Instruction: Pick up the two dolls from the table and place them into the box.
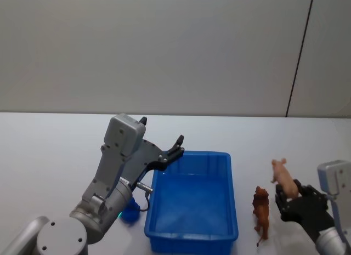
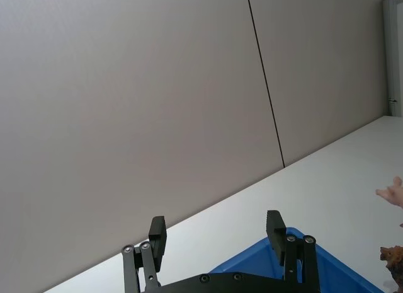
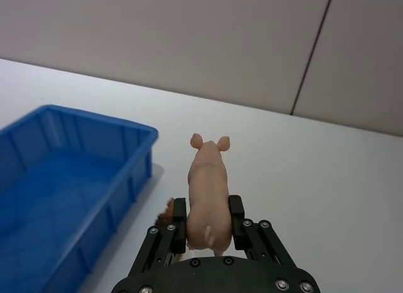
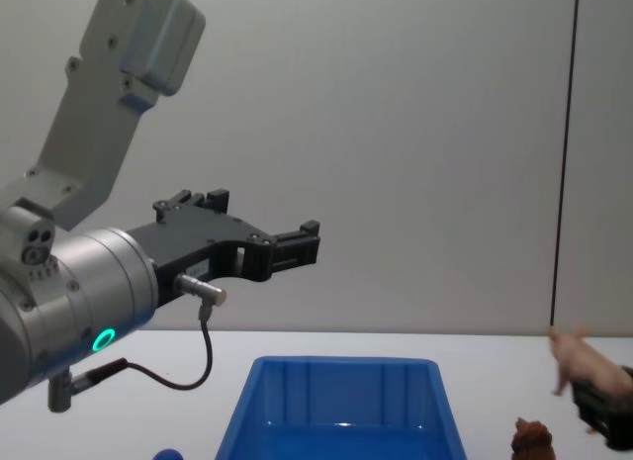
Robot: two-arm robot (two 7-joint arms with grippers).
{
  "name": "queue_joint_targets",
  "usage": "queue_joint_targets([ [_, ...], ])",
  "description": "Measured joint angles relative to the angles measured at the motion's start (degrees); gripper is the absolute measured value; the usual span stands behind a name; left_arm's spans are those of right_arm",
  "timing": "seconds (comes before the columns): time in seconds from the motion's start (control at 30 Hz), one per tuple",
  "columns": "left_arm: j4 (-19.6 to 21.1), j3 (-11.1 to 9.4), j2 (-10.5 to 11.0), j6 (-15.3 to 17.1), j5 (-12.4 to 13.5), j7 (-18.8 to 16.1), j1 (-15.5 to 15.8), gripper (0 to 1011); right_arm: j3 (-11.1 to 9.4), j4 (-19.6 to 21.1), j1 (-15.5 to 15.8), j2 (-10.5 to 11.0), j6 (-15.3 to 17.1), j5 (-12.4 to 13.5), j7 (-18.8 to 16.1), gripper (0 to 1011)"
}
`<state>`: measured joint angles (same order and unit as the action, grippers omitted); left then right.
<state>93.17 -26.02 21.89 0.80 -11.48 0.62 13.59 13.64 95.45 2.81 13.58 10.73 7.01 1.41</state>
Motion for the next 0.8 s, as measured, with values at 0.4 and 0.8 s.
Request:
queue_joint_targets([
  [0.4,0.00,0.00,0.00,0.00,0.00,0.00,0.00,1001,1.06,-0.05,-2.90,-1.37,-1.70,-0.33,-8.93,383],
  [0.8,0.00,0.00,0.00,0.00,0.00,0.00,0.00,1001,3.62,-5.05,-8.29,-5.23,-1.53,-2.14,-17.85,383],
])
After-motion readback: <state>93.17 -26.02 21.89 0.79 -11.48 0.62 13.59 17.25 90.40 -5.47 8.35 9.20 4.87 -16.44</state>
